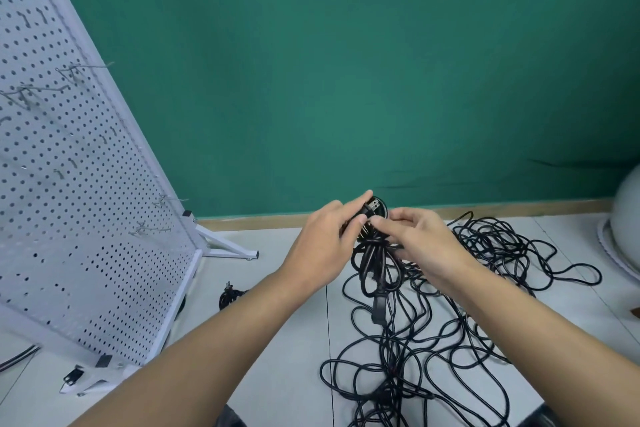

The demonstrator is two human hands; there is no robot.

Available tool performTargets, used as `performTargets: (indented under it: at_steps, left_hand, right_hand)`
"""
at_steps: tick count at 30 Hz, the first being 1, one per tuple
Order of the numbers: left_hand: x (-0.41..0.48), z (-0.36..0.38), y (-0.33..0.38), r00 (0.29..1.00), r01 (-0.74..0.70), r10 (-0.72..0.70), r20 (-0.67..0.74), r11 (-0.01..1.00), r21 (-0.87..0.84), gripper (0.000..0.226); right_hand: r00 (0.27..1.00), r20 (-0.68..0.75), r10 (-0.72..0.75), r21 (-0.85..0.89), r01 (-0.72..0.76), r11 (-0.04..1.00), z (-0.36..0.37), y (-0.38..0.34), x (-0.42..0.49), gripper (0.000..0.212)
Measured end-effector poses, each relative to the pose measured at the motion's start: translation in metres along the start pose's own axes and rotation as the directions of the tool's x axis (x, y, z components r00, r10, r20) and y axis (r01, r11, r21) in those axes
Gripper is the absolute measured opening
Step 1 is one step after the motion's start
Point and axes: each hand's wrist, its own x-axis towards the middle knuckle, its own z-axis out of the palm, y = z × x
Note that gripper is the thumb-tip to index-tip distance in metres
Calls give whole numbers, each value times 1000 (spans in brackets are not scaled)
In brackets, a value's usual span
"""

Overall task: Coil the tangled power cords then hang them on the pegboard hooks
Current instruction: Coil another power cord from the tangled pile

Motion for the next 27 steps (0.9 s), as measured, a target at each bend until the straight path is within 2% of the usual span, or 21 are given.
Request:
performTargets:
  at_steps: [3, 9, 14, 19, 23, 27]
  left_hand:
    - [-1, 2, 3, 1000, -17, 17, 11, 1000, 20, 44]
    - [1, -6, 7, 996, -52, 51, -75, 999, -15, 44]
    - [-1, -12, 6, 995, -62, 56, -78, 995, -72, 22]
    - [4, -14, 5, 995, -67, 70, -71, 997, 37, 27]
    - [2, -13, 2, 996, -87, 86, 13, 988, 126, 23]
    - [5, -12, 2, 995, -89, 79, 62, 980, 177, 23]
  right_hand:
    - [999, -54, -6, -11, 6, 1000, 2, 3, 3, 31]
    - [996, -85, 18, 40, -15, 999, 3, 3, 8, 19]
    - [996, -94, 6, 34, -3, 999, 4, 3, 6, 11]
    - [995, -97, 7, 100, 3, 995, 5, 1, 4, 10]
    - [999, -48, 15, 161, -7, 987, 4, 3, 6, 8]
    - [999, -41, -32, 139, 37, 990, 5, 5, 3, 17]
